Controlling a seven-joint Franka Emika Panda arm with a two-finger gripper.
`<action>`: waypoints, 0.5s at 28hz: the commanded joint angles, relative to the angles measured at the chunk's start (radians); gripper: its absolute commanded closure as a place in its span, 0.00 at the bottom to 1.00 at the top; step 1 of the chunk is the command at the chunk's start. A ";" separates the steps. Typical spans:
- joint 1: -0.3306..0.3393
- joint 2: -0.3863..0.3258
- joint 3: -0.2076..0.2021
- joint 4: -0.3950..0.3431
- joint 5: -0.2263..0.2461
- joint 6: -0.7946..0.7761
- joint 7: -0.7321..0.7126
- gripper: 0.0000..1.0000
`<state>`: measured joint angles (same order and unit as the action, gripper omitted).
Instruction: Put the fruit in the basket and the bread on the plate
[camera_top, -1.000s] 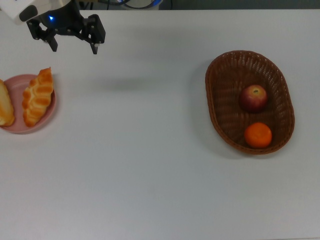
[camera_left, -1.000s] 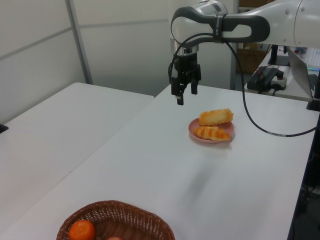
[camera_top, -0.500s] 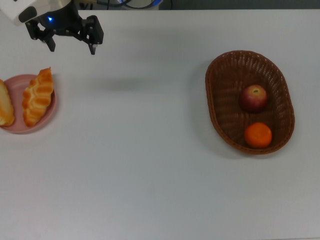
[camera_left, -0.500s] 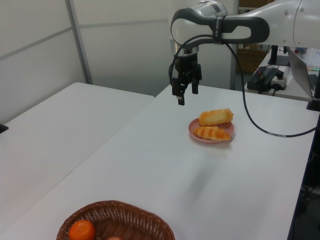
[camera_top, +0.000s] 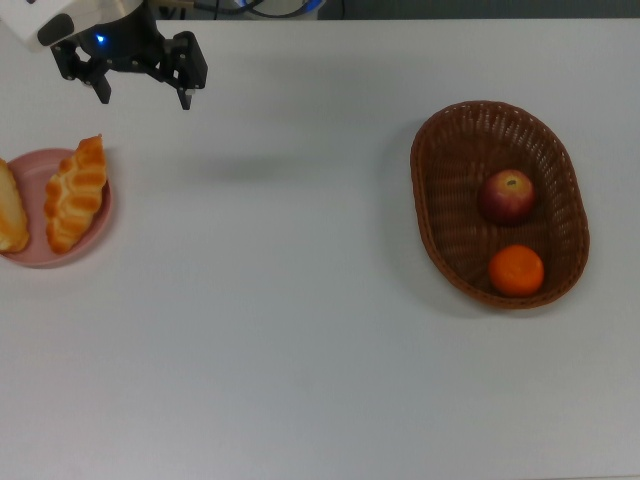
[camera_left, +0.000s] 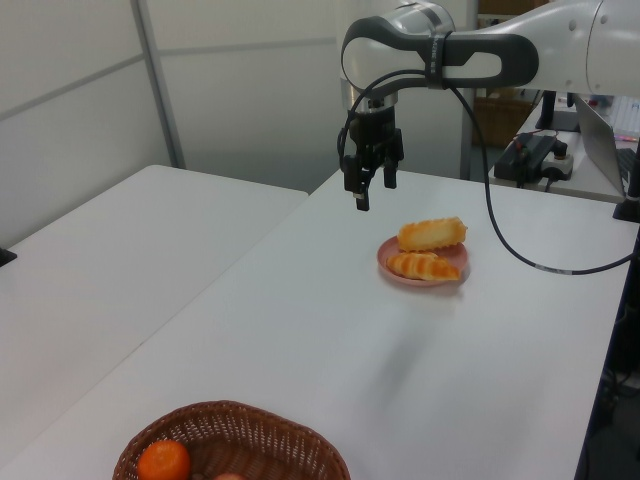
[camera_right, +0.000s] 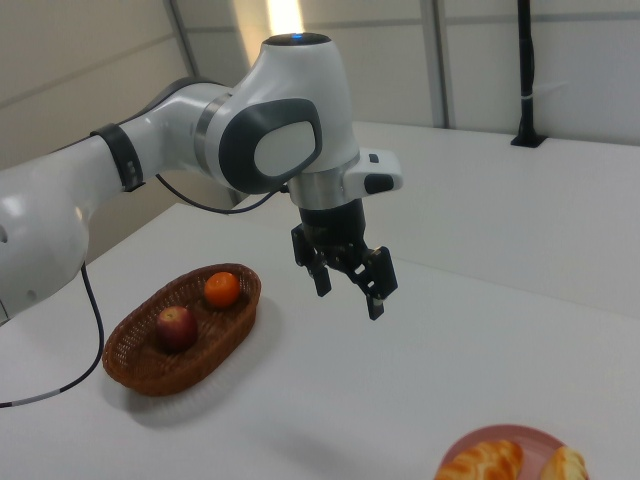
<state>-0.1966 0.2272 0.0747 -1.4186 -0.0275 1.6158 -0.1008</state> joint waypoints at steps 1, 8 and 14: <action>0.000 -0.012 -0.001 -0.016 -0.015 -0.011 -0.008 0.00; 0.000 -0.012 -0.001 -0.017 -0.015 -0.011 -0.008 0.00; 0.003 -0.012 -0.001 -0.022 -0.015 -0.013 -0.008 0.00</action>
<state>-0.1965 0.2275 0.0747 -1.4192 -0.0275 1.6158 -0.1009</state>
